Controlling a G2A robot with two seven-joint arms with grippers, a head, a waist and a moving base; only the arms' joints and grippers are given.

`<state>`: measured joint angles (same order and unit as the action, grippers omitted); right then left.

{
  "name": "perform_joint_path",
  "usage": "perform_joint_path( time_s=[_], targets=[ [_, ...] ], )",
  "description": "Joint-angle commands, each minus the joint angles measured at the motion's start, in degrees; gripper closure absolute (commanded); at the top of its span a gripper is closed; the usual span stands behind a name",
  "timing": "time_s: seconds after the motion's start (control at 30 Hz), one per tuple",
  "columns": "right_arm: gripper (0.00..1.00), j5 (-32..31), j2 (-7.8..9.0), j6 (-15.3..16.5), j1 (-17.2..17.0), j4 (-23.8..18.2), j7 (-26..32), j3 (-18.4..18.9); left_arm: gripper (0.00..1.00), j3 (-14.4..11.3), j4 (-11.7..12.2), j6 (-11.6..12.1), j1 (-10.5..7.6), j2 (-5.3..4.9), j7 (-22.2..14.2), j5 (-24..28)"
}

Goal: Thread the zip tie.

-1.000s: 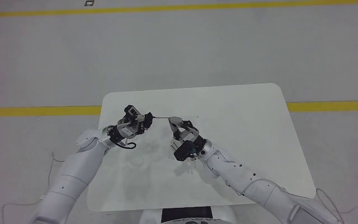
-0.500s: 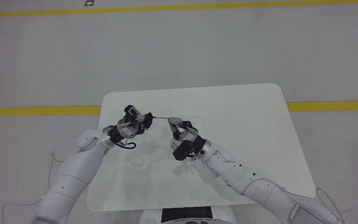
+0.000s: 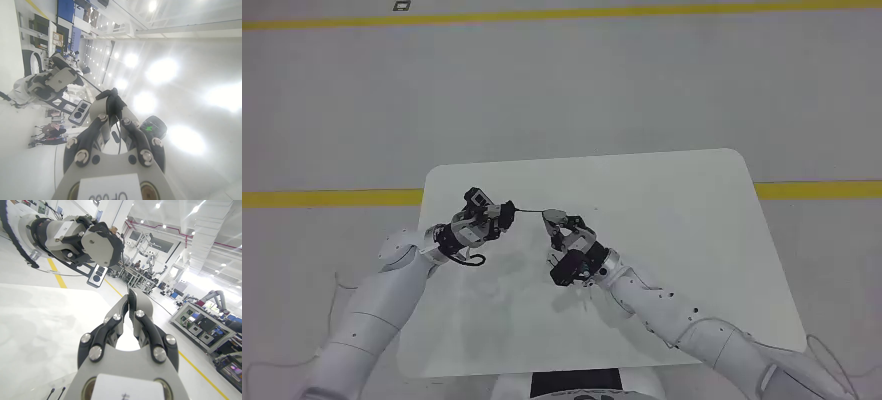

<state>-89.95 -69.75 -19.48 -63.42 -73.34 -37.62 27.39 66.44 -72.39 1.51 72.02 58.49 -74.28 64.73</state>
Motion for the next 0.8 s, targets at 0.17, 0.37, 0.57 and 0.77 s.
perform_joint_path(
  time_s=[0.17, 0.37, 0.57, 0.77],
  targets=[
    [1.0, 0.0, 0.1, 0.0, 0.2, 0.3, 0.6, -0.5, 1.0, 0.0, 0.0, 0.0, 0.0, 0.0, 0.0, 0.0],
    [1.0, 0.0, 0.13, 0.0, 0.6, 0.5, 1.1, -1.1, 1.0, 0.0, 0.0, 0.0, 0.0, 0.0, 0.0, 0.0],
    [1.0, 0.0, 0.14, 0.0, 1.0, 0.7, 1.6, -1.5, 1.0, 0.0, 0.0, 0.0, 0.0, 0.0, 0.0, 0.0],
    [1.0, 0.0, 0.1, 0.0, 1.1, 0.9, 1.7, -1.8, 1.0, 0.0, 0.0, 0.0, 0.0, 0.0, 0.0, 0.0]
  ],
)
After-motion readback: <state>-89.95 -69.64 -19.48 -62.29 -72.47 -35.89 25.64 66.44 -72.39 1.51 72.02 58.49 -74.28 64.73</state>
